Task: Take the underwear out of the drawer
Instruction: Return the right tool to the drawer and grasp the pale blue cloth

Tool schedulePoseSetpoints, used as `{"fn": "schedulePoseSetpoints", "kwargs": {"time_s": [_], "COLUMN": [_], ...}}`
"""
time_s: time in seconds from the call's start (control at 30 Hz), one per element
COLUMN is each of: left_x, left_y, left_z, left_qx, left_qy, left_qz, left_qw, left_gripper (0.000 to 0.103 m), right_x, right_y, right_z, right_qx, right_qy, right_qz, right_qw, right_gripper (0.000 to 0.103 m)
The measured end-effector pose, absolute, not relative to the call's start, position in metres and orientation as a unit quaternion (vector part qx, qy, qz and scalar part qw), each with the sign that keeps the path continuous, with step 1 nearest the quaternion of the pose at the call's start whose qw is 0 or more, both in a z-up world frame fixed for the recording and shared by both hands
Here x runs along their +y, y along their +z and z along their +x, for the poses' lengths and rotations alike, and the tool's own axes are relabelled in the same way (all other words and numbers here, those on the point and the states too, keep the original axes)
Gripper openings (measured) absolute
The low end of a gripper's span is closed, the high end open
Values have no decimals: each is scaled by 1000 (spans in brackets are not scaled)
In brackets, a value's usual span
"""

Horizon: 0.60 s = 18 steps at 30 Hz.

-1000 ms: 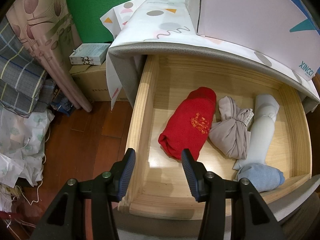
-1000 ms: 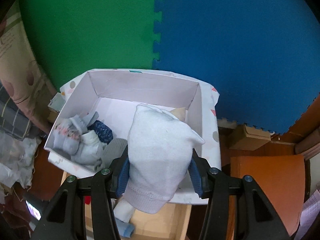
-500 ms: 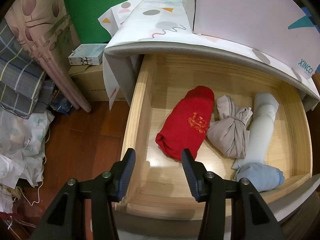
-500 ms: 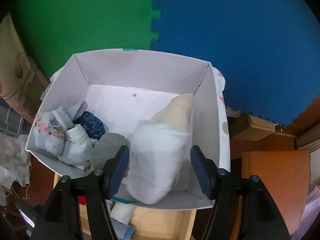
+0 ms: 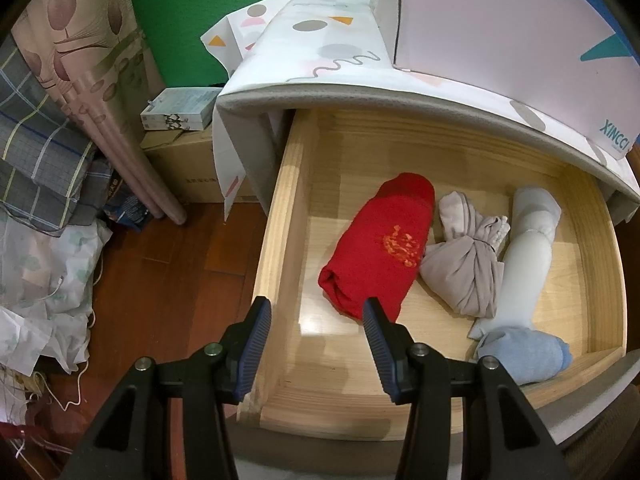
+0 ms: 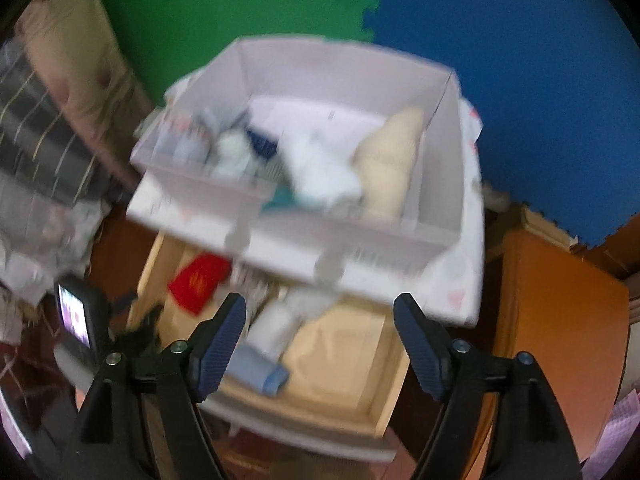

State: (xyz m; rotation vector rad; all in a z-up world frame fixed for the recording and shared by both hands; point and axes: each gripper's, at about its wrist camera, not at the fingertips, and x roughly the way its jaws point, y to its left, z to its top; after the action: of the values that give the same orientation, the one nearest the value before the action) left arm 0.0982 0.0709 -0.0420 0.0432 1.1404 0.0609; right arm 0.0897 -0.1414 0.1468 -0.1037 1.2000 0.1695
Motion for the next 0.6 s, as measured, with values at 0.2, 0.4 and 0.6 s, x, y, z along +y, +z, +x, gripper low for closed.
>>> {"fn": "schedulePoseSetpoints", "kwargs": {"time_s": [0.2,0.4,0.6], "left_x": [75,77,77], "left_y": [-42,-42,-41], "left_z": [98,97,96], "left_qx": [540,539,539], "left_qy": [33,31,29], "left_qz": [18,14,12], "left_qw": [841,842,841], "left_gripper": [49,49,49], "right_x": [-127,-106,-80], "right_y": [65,-7,-51], "right_z": [68,64,69], "right_qx": [636,692,723], "right_qy": [84,84,78], "right_qz": [-57,-22,5], "right_qw": [765,717,687], "right_gripper": [75,78,88]}}
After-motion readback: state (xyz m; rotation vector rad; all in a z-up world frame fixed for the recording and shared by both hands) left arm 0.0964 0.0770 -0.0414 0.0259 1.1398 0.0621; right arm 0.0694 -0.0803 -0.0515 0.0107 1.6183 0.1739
